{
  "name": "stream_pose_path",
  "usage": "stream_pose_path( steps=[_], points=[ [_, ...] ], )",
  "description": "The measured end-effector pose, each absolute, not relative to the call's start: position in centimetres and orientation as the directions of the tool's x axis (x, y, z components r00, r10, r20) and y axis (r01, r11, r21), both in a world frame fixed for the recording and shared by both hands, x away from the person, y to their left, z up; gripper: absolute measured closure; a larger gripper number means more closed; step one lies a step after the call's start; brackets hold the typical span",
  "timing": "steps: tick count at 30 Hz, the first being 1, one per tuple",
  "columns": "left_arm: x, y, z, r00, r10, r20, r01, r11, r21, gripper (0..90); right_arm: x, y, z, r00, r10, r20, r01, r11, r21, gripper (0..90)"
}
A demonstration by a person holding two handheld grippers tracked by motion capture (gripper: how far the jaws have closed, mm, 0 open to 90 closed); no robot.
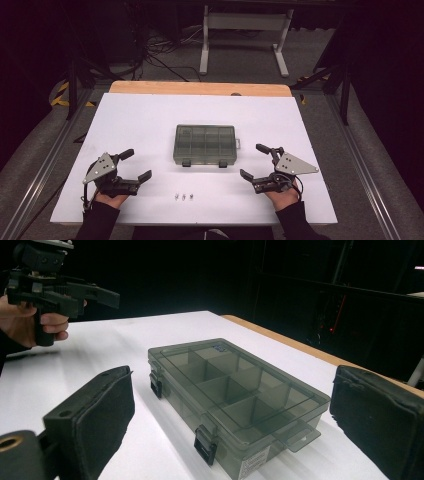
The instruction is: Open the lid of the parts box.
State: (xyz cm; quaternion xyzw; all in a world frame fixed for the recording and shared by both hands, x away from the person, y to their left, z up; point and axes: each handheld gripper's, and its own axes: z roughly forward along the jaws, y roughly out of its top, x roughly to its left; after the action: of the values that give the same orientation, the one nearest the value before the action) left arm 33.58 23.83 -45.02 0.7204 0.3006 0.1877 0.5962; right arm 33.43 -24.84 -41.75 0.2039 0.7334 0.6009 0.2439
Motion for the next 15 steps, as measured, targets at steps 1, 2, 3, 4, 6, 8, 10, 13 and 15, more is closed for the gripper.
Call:
stream_pose_path(
  steps=[1, 2, 3, 4, 6, 8, 10, 13, 15],
  points=[
    [33.60, 23.89, -44.97, 0.746, 0.660, -0.088, 0.213, -0.112, 0.971, 0.0, 33.46, -24.83, -41.79, -0.797, 0.593, -0.115, 0.006, 0.198, 0.980, 4.6],
    [33.62, 23.87, -44.89, 0.742, 0.663, -0.095, 0.225, -0.113, 0.968, 0.0, 33.49, -24.84, -41.82, -0.799, 0.590, -0.116, 0.004, 0.199, 0.980, 4.7],
    [33.65, 23.97, -44.76, 0.744, 0.662, -0.091, 0.235, -0.132, 0.963, 0.0, 33.50, -24.82, -41.84, -0.799, 0.589, -0.120, 0.001, 0.201, 0.980, 4.7],
    [33.69, 23.84, -44.73, 0.737, 0.669, -0.092, 0.235, -0.127, 0.964, 0.0, 33.51, -24.83, -41.82, -0.798, 0.591, -0.122, 0.000, 0.202, 0.979, 4.7],
    [33.69, 23.75, -44.56, 0.734, 0.674, -0.082, 0.233, -0.136, 0.963, 0.0, 33.49, -24.85, -41.80, -0.797, 0.591, -0.124, 0.000, 0.205, 0.979, 4.7],
    [33.72, 23.66, -44.42, 0.733, 0.676, -0.073, 0.224, -0.139, 0.965, 0.3, 33.48, -24.84, -41.78, -0.797, 0.590, -0.127, 0.000, 0.210, 0.978, 4.7],
    [33.86, 23.70, -44.34, 0.741, 0.667, -0.079, 0.231, -0.143, 0.962, 0.3, 33.54, -24.75, -41.87, -0.801, 0.586, -0.123, 0.007, 0.214, 0.977, 4.6],
    [34.06, 23.76, -44.31, 0.744, 0.659, -0.106, 0.241, -0.117, 0.963, 0.2, 33.63, -24.54, -41.91, -0.800, 0.588, -0.119, 0.017, 0.220, 0.975, 4.1],
    [34.20, 23.76, -44.20, 0.744, 0.661, -0.101, 0.234, -0.116, 0.965, 0.3, 33.75, -24.34, -41.75, -0.799, 0.588, -0.130, 0.015, 0.235, 0.972, 4.2]
  ],
)
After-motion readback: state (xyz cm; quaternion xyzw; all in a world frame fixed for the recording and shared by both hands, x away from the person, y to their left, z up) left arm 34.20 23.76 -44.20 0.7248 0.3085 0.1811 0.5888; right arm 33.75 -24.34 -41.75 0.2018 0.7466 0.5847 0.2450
